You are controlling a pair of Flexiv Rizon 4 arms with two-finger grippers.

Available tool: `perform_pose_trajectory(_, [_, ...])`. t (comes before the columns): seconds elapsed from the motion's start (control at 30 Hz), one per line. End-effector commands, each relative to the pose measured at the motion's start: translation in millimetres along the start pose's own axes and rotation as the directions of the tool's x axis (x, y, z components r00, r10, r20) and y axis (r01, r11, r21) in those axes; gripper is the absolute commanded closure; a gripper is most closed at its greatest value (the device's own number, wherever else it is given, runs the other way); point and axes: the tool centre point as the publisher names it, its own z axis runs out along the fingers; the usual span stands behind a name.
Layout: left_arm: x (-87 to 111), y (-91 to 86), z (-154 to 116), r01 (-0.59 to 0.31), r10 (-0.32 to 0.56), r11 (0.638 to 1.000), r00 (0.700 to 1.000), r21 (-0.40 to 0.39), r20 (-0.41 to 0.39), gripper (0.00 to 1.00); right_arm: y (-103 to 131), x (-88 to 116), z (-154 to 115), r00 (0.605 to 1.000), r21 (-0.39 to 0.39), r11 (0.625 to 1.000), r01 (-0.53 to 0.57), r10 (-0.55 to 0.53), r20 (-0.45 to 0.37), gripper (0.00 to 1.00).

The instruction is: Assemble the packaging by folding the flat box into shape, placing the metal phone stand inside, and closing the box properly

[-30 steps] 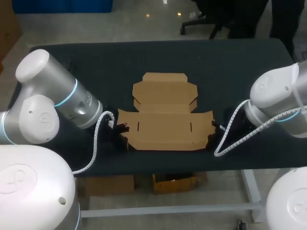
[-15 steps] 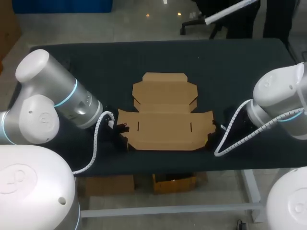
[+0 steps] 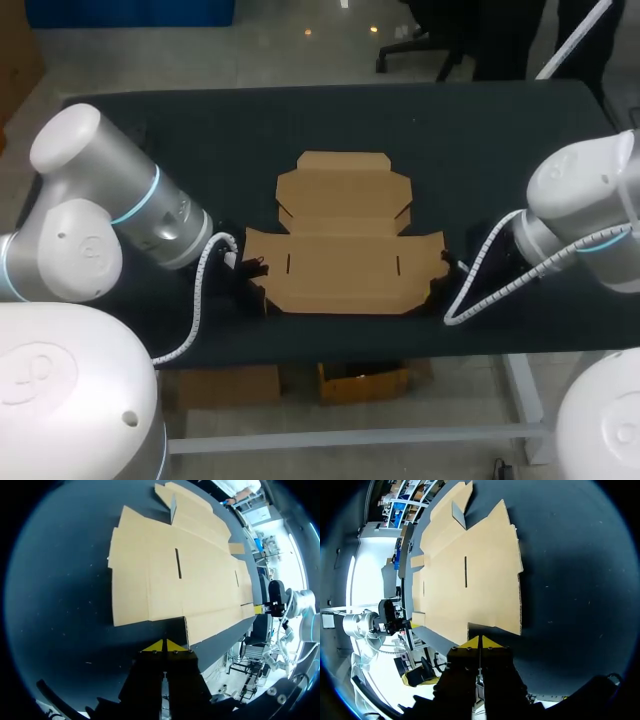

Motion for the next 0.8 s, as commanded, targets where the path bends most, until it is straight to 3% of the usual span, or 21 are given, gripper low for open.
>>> perform_pose_trajectory(0.03, [0.1,2.1,-1.4,0.0,0.0,1.0,1.0,0.004,0.003,1.0,2.2,-2.0,2.3,1.0,0.008,1.0,-0.003,0.003,-0.007,1.0])
perform_pose_trajectory(0.8, [2.5,2.0,-1.7,-0.015,0.015,1.0,1.0,0.001,0.02,1.0,9.7,6.4,11.1,1.0,0.032,0.999,-0.011,0.011,0.029,1.0])
